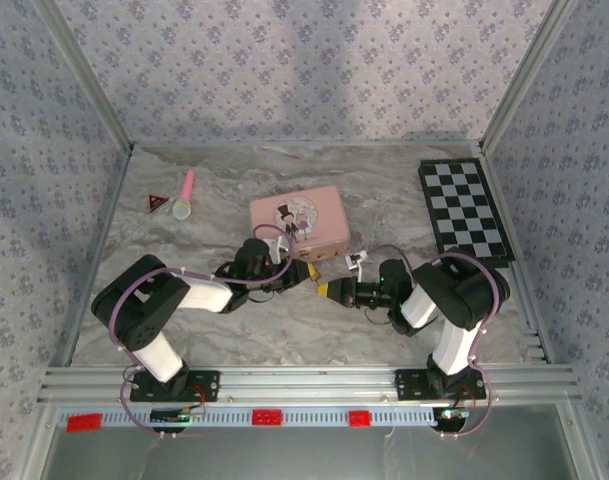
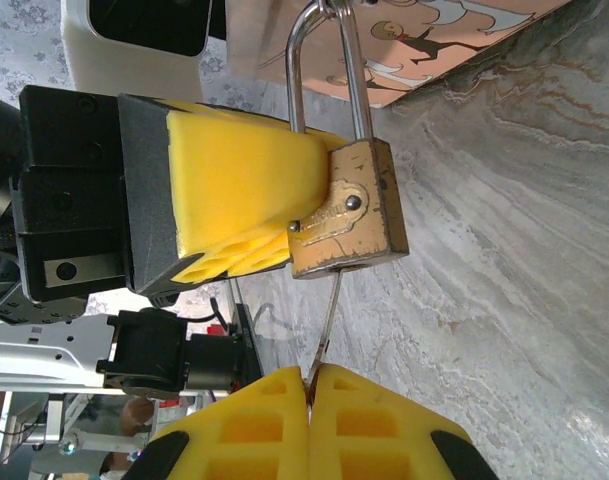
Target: Unlock the padlock with the key
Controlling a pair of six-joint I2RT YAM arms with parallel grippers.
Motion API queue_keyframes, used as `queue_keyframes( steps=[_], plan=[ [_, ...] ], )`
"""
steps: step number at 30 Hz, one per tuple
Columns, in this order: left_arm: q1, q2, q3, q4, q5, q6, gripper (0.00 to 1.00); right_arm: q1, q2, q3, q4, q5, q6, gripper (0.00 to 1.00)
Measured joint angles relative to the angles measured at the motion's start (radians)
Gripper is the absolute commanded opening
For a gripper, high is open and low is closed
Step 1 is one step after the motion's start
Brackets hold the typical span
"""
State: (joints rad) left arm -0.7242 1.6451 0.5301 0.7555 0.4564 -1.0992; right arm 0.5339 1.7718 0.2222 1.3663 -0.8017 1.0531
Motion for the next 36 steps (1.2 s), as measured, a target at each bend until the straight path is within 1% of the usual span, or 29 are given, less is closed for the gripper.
queue_keyframes(
  steps=[8,18,36],
  plan=[
    [0.004,0.0,-0.018,0.04,0.005,-0.014,0.0,-0.019,-0.011,0.001,0.0,-0.009,0.014,0.0],
    [0.004,0.0,-0.03,0.084,0.003,-0.051,0.0,-0.019,-0.022,0.003,0.0,-0.009,0.032,0.0],
    [-0.003,0.001,-0.03,0.11,-0.02,-0.074,0.0,-0.045,-0.025,0.003,0.006,-0.008,0.07,0.0]
  ],
)
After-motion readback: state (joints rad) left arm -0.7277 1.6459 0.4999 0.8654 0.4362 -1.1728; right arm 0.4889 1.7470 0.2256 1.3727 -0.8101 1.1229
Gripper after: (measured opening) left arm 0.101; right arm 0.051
